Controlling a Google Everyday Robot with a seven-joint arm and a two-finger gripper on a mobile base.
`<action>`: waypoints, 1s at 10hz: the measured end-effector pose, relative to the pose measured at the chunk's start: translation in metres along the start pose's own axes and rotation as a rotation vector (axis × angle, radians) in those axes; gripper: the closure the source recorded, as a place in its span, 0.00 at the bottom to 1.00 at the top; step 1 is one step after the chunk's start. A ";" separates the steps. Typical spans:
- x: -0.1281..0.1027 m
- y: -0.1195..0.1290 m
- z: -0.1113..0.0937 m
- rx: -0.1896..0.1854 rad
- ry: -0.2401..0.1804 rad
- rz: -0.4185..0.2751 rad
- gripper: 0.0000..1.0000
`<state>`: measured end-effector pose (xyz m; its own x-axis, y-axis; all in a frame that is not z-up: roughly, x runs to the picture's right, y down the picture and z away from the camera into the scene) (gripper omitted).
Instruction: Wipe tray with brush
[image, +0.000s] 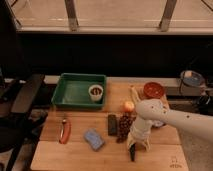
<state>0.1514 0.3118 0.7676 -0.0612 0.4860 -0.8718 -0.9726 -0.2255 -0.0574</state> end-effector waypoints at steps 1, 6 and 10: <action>0.000 0.000 -0.001 0.000 0.001 -0.001 0.86; 0.008 0.002 -0.014 -0.008 -0.040 0.015 1.00; 0.008 0.015 -0.069 -0.003 -0.201 0.017 1.00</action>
<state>0.1515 0.2534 0.7262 -0.1211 0.6410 -0.7579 -0.9705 -0.2369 -0.0453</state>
